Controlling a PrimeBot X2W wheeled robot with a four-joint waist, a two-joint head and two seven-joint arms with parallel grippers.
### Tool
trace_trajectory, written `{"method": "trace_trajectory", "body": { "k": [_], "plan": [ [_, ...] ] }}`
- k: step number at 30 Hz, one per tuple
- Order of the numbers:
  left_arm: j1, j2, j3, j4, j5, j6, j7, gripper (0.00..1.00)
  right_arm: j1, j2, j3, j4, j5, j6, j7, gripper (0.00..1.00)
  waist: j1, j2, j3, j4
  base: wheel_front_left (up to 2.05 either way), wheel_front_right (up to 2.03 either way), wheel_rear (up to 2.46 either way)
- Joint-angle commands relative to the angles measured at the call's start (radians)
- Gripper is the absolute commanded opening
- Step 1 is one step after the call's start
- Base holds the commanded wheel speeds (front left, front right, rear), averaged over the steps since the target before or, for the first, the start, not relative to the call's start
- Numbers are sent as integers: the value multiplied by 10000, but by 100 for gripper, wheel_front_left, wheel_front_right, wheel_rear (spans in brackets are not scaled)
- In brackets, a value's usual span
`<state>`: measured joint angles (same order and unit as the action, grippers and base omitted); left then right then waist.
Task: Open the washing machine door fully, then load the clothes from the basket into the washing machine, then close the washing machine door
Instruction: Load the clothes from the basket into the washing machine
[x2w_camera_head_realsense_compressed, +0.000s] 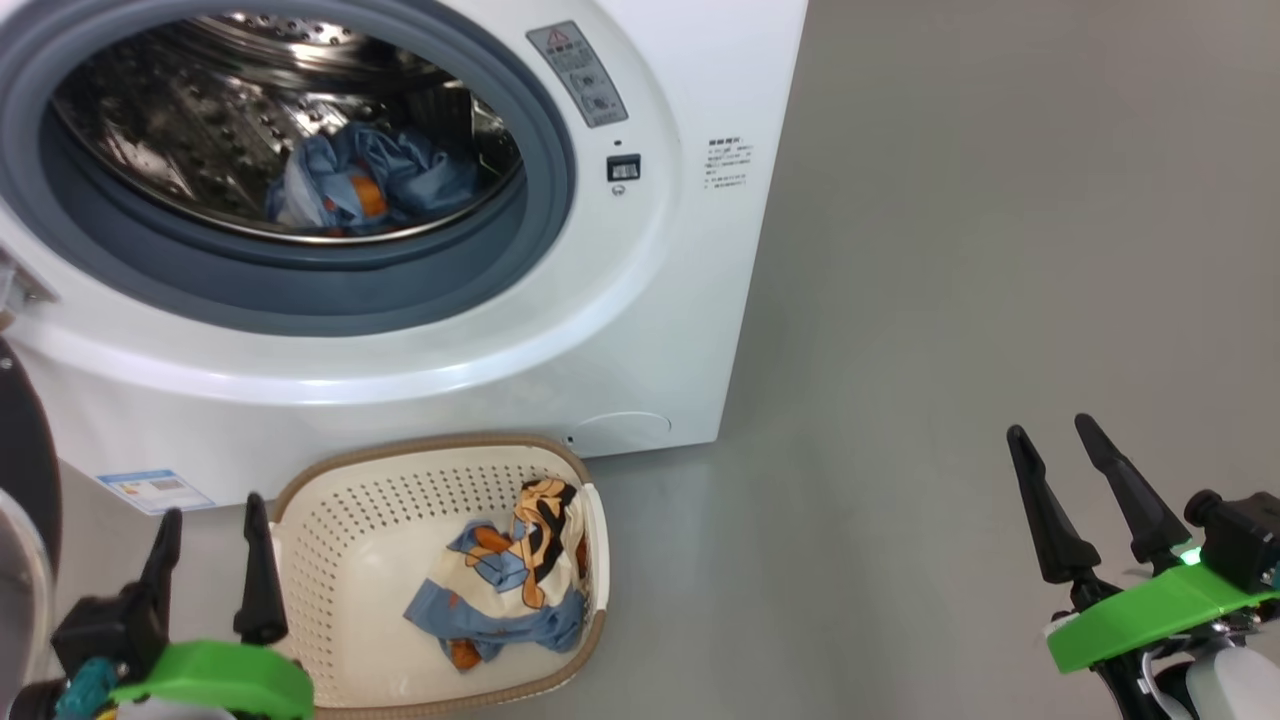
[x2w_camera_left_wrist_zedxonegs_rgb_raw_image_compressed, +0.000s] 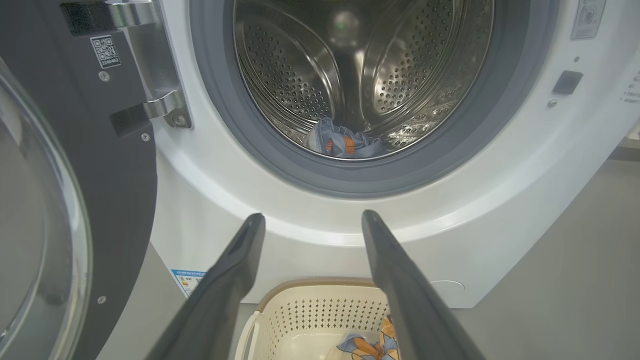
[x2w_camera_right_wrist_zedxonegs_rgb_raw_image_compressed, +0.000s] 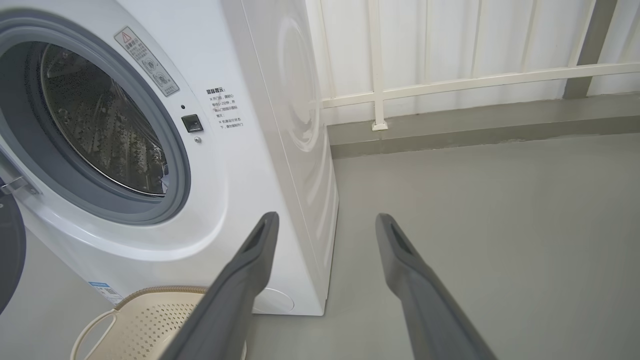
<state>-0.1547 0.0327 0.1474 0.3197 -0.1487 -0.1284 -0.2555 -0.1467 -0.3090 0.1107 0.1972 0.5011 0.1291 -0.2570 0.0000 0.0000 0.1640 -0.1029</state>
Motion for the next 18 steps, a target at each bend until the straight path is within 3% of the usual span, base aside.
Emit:
{"method": "trace_trajectory", "body": {
  "k": [1, 18],
  "plan": [
    [198, 186, 332, -448, -85, -22, -63, 100, 189, -205, 68, -266, -114, 16, -48, 100, 0, 0, -206, 126, 0, 0, 0],
    [1782, 177, 458, -1813, -471, 6, -63, 100, 586, -257, -249, -349, -178, 16, -48, 100, 0, 0, -418, 152, 0, 0, 0]
  ]
}}
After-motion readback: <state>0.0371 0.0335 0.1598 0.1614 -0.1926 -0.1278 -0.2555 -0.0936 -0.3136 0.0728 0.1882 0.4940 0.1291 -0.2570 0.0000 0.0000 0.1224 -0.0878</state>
